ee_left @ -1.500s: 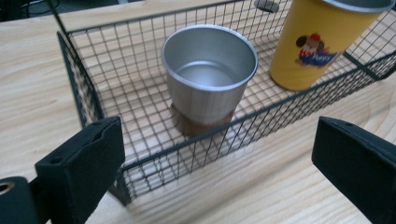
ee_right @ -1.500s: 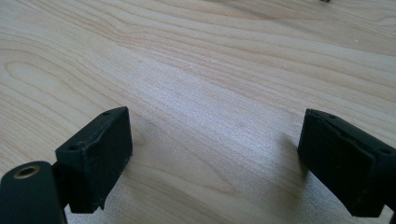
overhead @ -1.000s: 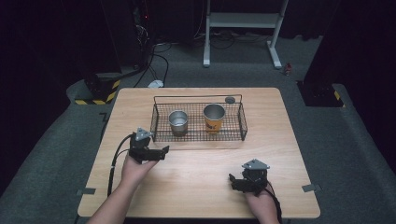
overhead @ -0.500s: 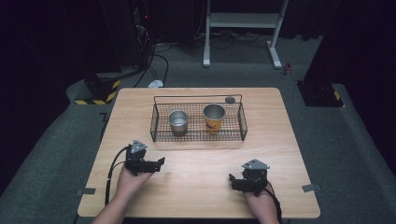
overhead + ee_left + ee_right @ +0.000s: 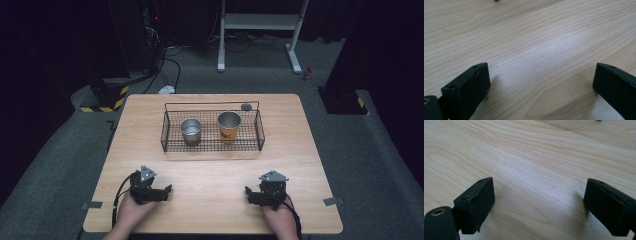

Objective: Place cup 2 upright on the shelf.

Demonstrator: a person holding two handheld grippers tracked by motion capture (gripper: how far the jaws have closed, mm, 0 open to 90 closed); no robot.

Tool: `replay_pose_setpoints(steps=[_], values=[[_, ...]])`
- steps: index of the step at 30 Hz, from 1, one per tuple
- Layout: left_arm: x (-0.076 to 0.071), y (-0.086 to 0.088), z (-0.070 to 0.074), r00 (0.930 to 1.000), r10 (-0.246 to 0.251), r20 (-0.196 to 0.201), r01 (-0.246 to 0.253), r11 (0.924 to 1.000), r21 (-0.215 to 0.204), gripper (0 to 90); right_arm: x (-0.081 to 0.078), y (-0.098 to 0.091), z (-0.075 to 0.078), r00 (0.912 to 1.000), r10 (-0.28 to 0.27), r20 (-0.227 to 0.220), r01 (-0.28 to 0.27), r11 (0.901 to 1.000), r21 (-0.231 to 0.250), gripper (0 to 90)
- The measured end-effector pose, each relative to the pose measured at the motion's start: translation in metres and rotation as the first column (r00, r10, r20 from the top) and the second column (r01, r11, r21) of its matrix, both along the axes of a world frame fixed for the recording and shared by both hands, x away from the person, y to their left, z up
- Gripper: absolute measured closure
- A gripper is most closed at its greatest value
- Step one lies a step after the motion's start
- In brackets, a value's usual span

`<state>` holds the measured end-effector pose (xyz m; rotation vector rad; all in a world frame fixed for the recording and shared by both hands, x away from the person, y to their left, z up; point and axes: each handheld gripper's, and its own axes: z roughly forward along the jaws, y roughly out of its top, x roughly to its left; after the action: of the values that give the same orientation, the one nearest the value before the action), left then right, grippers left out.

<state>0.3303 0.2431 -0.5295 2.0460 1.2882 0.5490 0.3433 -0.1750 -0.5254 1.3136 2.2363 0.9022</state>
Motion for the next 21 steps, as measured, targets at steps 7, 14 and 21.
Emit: replay_pose_setpoints(steps=[7,14,21], values=[[-0.0108,0.0003,-0.0009,0.9999,0.012,0.012,-0.012,0.9999,-0.005,5.1,-0.0007,-0.0002,-0.0001,1.0000,0.003,0.003,-0.003,1.0000,-0.001,9.9],[-0.0097,0.0002,-0.0009,1.0000,0.002,0.002,-0.002,1.0000,-0.004,3.1,-0.0007,-0.0001,-0.0001,1.0000,0.003,0.003,-0.003,1.0000,-0.001,9.9],[-0.0096,0.0003,-0.0009,1.0000,0.000,0.001,0.000,1.0000,-0.005,2.8,-0.0010,0.0001,-0.0001,1.0000,0.000,0.001,0.000,1.0000,0.000,9.9]])
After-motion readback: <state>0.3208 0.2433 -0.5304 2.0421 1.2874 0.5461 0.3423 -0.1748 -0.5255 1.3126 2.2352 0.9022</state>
